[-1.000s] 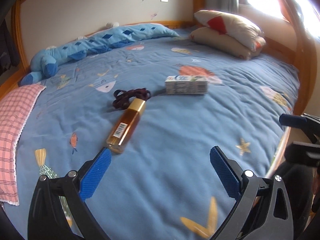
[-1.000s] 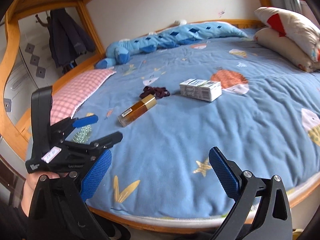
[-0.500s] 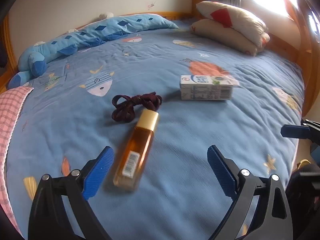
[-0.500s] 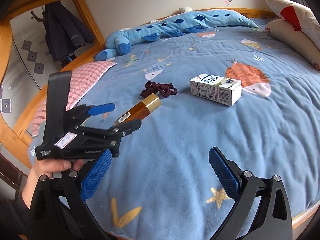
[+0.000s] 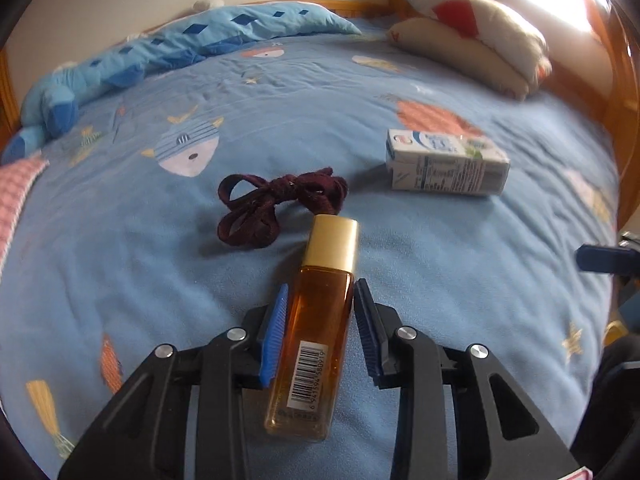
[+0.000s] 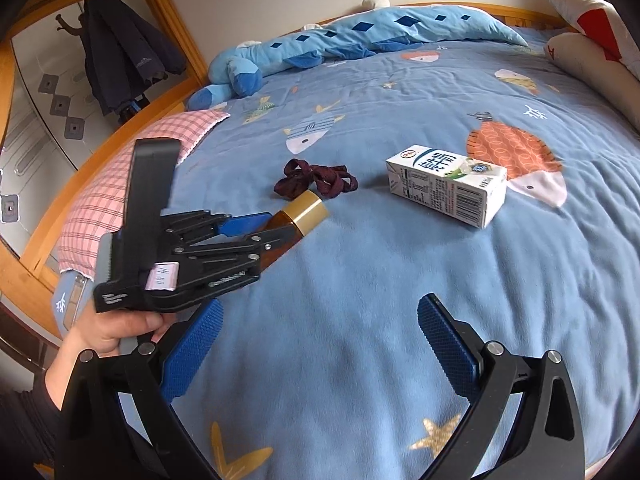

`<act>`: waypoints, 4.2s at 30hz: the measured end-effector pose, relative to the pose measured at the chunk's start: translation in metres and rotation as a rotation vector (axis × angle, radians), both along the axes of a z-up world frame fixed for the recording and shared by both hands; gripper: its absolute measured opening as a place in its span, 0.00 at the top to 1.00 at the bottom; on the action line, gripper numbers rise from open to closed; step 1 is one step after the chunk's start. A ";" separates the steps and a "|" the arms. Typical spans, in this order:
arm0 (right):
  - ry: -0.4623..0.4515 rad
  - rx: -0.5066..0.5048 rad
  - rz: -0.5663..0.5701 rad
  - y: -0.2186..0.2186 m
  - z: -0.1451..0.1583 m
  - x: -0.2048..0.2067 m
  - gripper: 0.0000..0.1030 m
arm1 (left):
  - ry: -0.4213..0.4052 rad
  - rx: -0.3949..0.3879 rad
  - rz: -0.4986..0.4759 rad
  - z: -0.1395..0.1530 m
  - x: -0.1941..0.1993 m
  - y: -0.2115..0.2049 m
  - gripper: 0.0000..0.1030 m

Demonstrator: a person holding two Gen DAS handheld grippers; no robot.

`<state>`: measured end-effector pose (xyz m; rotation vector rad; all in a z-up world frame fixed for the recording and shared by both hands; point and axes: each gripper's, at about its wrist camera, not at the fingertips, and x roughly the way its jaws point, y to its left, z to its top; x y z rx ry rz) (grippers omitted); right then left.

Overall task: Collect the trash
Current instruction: 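Grasp the dark red scrunchie with the right gripper while the left holds the bottle, then lift the bottle with the left gripper and scrunchie with the right, then carry the bottle and scrunchie off the bed over the yellow bucket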

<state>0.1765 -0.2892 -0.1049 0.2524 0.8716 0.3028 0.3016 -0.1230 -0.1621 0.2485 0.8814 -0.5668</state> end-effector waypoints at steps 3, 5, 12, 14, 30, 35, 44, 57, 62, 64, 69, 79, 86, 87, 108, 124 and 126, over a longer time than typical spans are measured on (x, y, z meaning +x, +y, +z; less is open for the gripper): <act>0.002 0.002 0.011 0.006 0.000 0.008 0.08 | 0.000 -0.009 0.006 0.001 -0.002 0.005 0.67; -0.001 -0.001 0.019 0.009 0.000 0.012 0.09 | 0.003 -0.024 0.018 0.002 -0.002 0.012 0.67; -0.001 -0.011 0.044 0.027 -0.001 0.029 0.09 | -0.013 -0.085 0.102 0.018 0.002 0.047 0.67; -0.001 -0.011 0.050 0.032 -0.001 0.035 0.09 | -0.017 -0.093 0.120 0.022 0.004 0.056 0.67; 0.007 -0.029 0.093 0.067 -0.013 0.107 0.09 | -0.038 -0.139 0.199 0.042 0.030 0.103 0.67; 0.010 -0.112 0.055 0.068 -0.026 0.135 0.14 | -0.016 -0.167 0.214 0.039 0.047 0.109 0.67; 0.041 -0.165 0.103 0.078 -0.050 0.191 0.26 | 0.012 -0.203 0.239 0.032 0.055 0.110 0.68; -0.001 -0.117 0.104 0.074 -0.045 0.158 0.75 | 0.012 -0.209 0.218 0.036 0.039 0.098 0.69; -0.049 -0.075 0.109 0.068 -0.026 0.131 0.75 | 0.000 -0.243 0.209 0.043 0.025 0.098 0.69; -0.059 -0.048 0.117 0.065 -0.018 0.121 0.75 | -0.005 -0.258 0.207 0.046 0.018 0.098 0.69; -0.056 -0.039 0.139 0.070 -0.014 0.110 0.75 | -0.037 -0.270 0.194 0.049 -0.001 0.097 0.69; -0.008 -0.001 0.233 0.093 -0.034 0.123 0.75 | -0.035 -0.188 0.165 0.031 -0.009 0.087 0.69; 0.040 0.071 0.317 0.102 -0.048 0.136 0.75 | 0.002 -0.177 0.157 0.024 -0.003 0.092 0.69; 0.051 0.089 0.326 0.102 -0.052 0.138 0.75 | 0.007 -0.180 0.161 0.022 -0.002 0.094 0.69; 0.044 0.051 0.288 0.085 -0.047 0.125 0.75 | 0.085 -0.026 0.161 -0.018 0.007 0.080 0.69; 0.008 0.044 0.217 0.050 -0.027 0.096 0.75 | 0.025 -0.088 0.107 0.025 -0.024 0.061 0.69; -0.016 0.038 0.207 0.041 -0.018 0.083 0.75 | 0.008 -0.096 0.074 0.037 -0.032 0.050 0.69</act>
